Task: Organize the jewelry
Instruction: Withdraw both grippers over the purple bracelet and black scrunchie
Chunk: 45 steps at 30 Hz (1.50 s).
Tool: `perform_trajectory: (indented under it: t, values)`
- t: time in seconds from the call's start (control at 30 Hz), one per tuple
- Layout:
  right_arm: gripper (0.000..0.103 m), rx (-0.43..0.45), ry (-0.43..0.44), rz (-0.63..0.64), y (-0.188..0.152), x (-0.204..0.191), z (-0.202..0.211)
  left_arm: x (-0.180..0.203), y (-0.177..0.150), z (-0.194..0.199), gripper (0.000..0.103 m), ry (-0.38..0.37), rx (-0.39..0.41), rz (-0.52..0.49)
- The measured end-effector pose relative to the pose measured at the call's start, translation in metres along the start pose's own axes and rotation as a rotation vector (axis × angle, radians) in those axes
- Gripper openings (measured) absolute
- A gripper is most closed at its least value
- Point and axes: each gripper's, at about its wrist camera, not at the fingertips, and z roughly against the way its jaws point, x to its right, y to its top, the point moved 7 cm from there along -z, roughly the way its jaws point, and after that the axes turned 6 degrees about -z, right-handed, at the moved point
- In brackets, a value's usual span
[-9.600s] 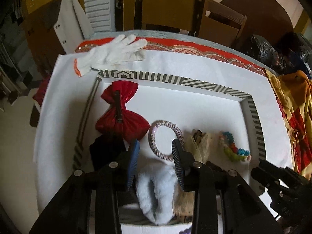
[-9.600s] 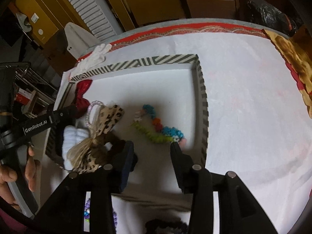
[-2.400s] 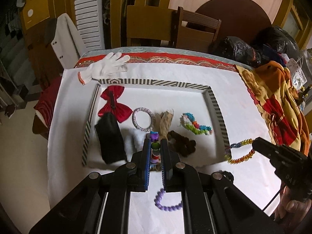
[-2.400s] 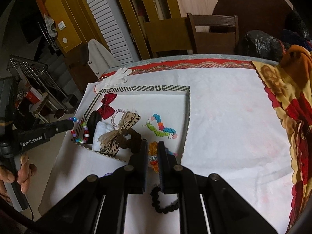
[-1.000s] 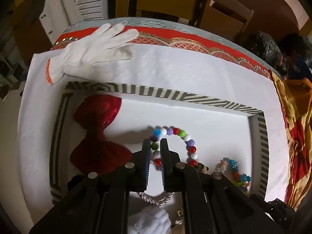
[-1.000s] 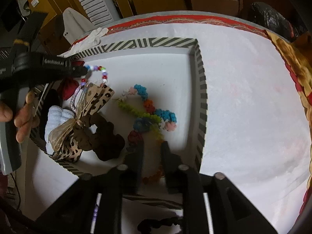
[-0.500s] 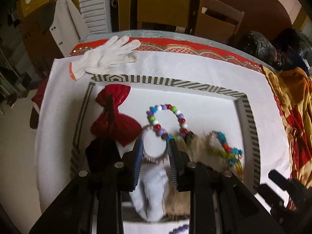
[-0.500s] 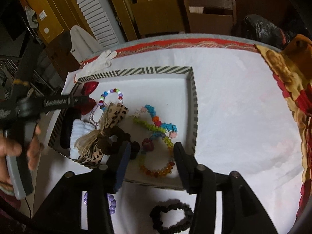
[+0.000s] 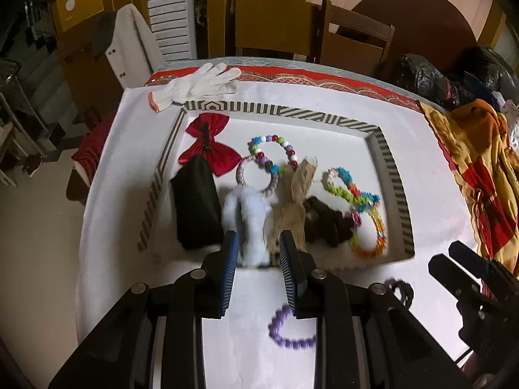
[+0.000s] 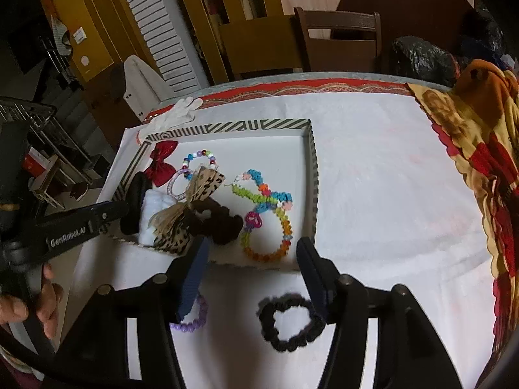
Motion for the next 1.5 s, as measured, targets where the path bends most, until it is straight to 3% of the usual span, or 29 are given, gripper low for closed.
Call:
perform_trajectory:
  t: [0.67,1.5]
  values:
    - [0.067,0.032,0.011,0.054,-0.050,0.008,0.067,0.036,-0.066,0.066,0.017,0.097,0.081,0.005]
    - [0.069,0.067,0.016,0.091,-0.058,0.024,0.097,0.065,-0.078,0.080,0.017,0.148,0.102,-0.002]
